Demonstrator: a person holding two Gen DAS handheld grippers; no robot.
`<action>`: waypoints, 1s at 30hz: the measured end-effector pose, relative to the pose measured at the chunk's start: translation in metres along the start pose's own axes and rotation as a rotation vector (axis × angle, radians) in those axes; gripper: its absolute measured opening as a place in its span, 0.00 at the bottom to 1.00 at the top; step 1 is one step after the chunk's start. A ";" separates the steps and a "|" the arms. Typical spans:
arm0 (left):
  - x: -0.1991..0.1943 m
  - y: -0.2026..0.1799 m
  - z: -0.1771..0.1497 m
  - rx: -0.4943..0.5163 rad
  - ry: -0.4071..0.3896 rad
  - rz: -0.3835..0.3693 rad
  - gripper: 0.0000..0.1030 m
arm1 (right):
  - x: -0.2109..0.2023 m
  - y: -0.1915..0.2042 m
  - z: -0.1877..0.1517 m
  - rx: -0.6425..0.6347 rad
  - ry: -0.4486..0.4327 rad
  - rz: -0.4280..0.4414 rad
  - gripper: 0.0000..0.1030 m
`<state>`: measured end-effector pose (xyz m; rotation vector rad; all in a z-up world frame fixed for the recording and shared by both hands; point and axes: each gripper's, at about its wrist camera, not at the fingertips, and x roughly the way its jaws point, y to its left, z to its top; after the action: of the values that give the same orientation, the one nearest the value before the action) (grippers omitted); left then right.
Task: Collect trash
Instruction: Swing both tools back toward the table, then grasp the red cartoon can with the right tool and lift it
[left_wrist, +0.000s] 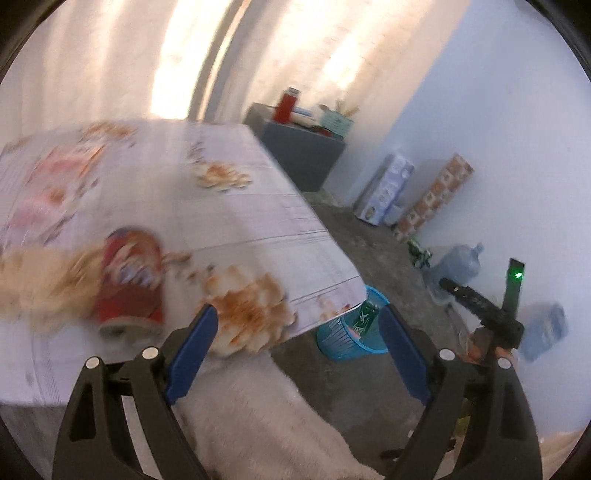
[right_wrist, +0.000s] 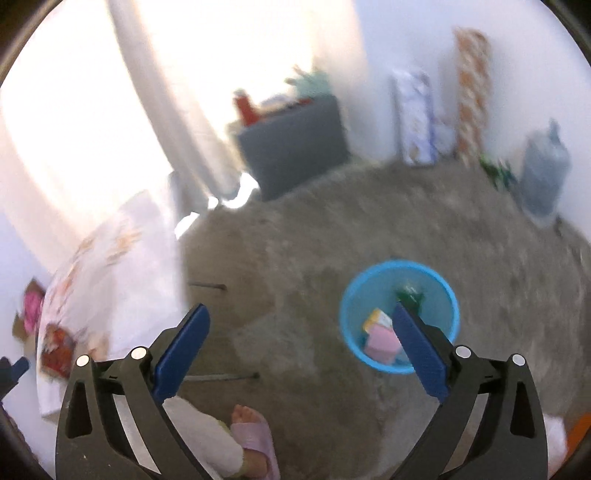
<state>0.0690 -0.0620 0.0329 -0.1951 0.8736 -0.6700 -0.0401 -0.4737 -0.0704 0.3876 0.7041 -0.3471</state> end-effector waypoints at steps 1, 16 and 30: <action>-0.008 0.007 -0.005 -0.012 -0.008 0.018 0.84 | -0.004 0.015 0.003 -0.031 -0.013 0.013 0.92; -0.070 0.121 -0.043 -0.164 -0.140 0.253 0.93 | 0.011 0.267 -0.040 -0.553 -0.097 0.034 0.92; -0.060 0.176 -0.051 -0.205 -0.138 0.391 0.94 | 0.076 0.337 -0.062 -0.459 0.363 0.456 0.92</action>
<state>0.0844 0.1179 -0.0353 -0.2427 0.8170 -0.1998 0.1253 -0.1642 -0.0897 0.1624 0.9942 0.3248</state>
